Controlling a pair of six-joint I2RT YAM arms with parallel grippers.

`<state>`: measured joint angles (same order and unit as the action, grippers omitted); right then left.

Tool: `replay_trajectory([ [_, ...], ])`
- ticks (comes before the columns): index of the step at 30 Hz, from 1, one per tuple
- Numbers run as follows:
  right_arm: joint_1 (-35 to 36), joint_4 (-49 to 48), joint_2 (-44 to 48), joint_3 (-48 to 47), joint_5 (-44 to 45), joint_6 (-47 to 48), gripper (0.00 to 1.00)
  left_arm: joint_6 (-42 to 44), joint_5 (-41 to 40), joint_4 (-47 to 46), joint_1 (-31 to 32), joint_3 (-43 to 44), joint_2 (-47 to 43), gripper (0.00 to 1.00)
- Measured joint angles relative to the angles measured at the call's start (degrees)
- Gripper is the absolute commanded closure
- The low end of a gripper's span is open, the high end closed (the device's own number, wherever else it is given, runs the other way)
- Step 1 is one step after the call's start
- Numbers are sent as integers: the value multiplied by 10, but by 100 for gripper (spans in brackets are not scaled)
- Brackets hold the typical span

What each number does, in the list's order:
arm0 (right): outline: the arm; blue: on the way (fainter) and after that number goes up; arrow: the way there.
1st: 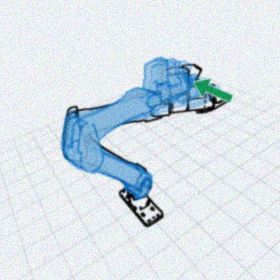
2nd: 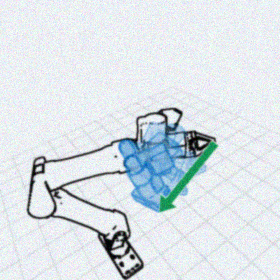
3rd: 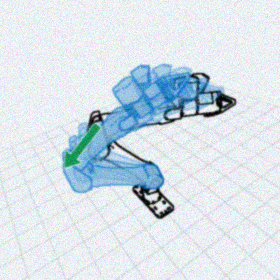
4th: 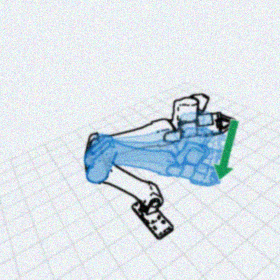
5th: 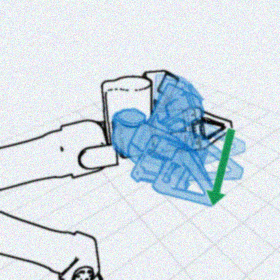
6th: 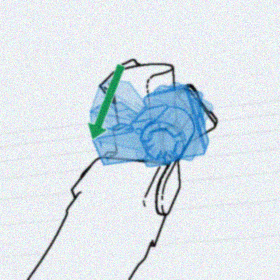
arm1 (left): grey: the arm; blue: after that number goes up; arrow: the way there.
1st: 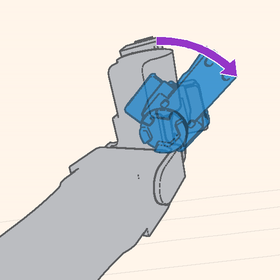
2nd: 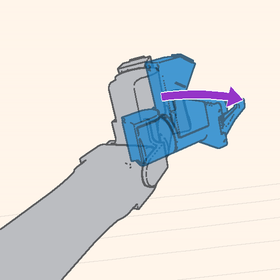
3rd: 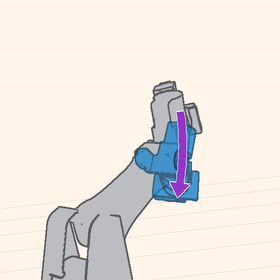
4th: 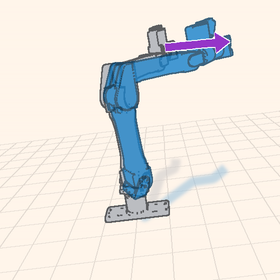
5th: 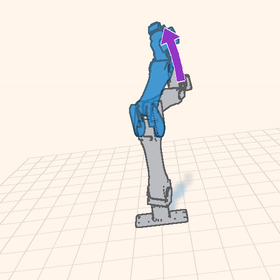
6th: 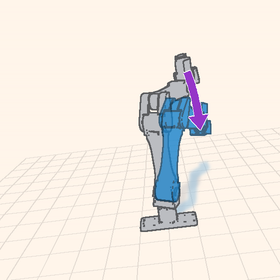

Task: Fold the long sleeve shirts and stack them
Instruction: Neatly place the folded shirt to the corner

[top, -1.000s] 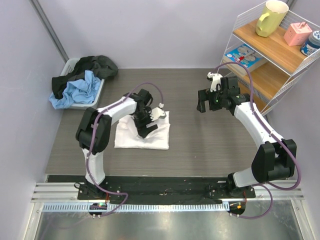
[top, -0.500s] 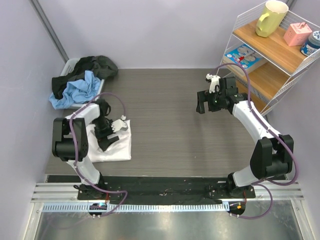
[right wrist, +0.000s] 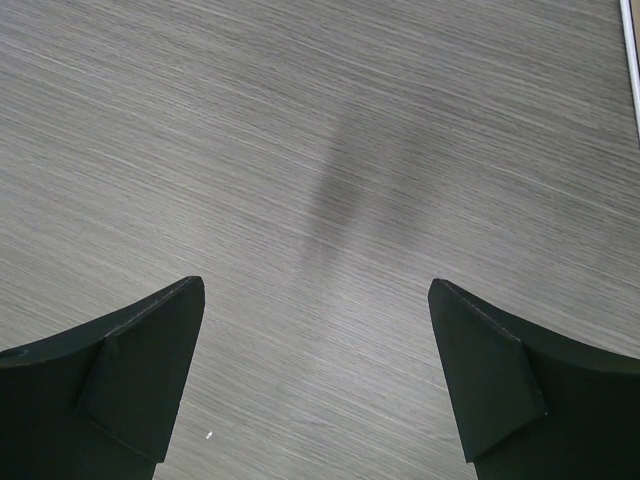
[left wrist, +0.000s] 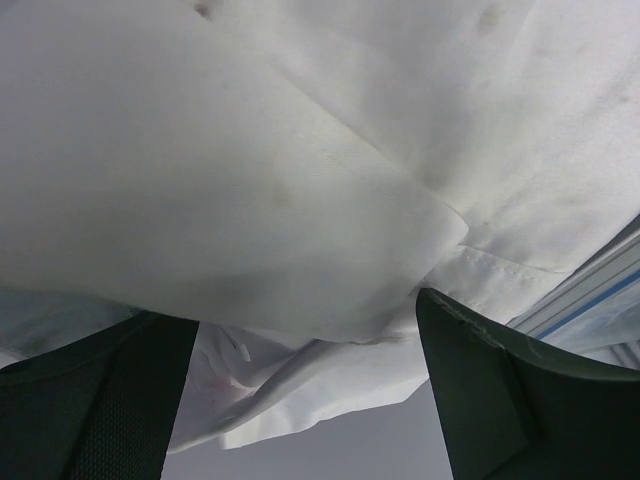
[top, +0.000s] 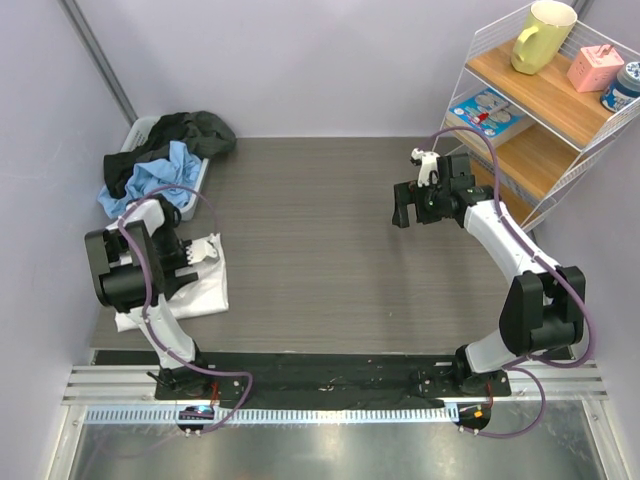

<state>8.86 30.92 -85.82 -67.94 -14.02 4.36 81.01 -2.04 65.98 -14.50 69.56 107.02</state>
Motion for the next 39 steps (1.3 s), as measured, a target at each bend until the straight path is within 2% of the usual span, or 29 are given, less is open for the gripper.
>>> replay_trajectory([
  [11,-2,0,-6,0,0,0,0,113,-73,-4,-31,26,26,9],
  [21,-5,2,-6,-2,-5,-1,0,129,-48,-12,-37,34,18,7],
  [26,-5,6,-6,-15,-13,-3,0,111,4,8,-38,101,1,4],
  [27,-5,6,-6,-19,-15,-3,0,106,15,14,-37,117,-8,0],
  [31,-5,6,-4,-23,-23,-7,0,69,53,38,-38,165,-84,0],
  [32,-5,7,-4,-23,-26,-9,1,46,65,47,-38,165,-124,0],
  [36,-5,9,-2,-23,-33,-18,0,-9,93,59,-40,142,-190,0],
  [39,-5,8,5,-23,-40,-25,0,-73,117,52,-40,81,-236,0],
])
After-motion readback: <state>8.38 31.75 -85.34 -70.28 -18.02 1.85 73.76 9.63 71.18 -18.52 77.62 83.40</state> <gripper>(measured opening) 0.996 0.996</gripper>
